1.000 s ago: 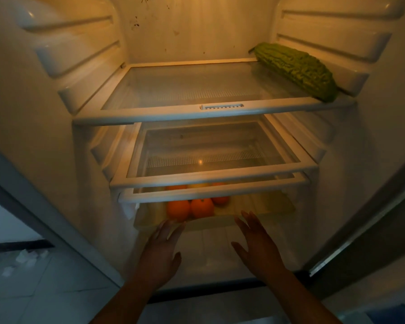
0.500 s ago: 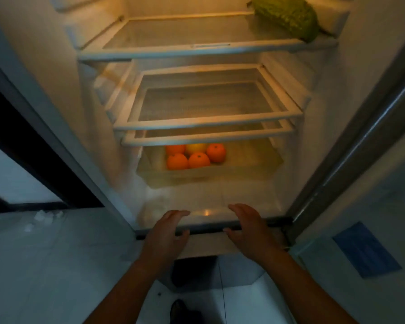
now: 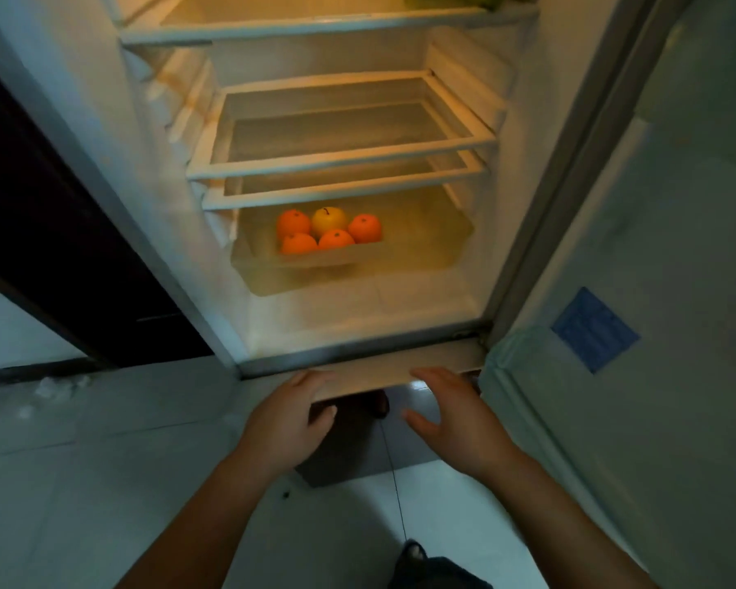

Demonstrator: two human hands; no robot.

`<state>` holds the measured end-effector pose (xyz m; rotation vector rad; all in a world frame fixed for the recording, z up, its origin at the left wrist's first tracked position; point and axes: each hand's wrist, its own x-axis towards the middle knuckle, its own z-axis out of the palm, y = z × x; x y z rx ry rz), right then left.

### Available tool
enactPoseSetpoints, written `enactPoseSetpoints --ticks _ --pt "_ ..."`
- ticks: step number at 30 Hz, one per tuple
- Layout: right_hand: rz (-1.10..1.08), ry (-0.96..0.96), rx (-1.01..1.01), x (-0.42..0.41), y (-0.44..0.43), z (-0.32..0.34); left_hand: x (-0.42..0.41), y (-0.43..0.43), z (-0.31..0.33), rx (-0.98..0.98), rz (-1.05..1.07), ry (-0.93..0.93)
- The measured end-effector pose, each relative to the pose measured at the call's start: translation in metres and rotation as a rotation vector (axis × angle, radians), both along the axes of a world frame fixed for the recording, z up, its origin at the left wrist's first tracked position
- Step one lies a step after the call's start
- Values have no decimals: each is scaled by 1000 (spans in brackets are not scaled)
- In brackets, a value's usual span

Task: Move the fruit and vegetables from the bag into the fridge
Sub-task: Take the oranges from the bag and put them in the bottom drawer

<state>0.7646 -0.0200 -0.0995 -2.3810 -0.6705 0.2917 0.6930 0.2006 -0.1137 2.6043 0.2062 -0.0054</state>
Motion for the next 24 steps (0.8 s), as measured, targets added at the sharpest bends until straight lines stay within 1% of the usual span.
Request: enactPoseSetpoints --ticks 7,11,14,20,24 --pt "42 43 -23 -95 16 15 -97 6 3 -81 -45 -13" --pt "56 70 -61 -159 21 10 -163 22 -2 -123 -31 14" --pt "41 100 -99 -202 17 5 -197 26 -7 -127 -42 34" --pt "-99 106 -141 -259 -23 14 -219 -5 -8 -163 -158 108" --pt "-217 108 -145 -279 -56 21 -215 -39 -5 -169 -255 102"
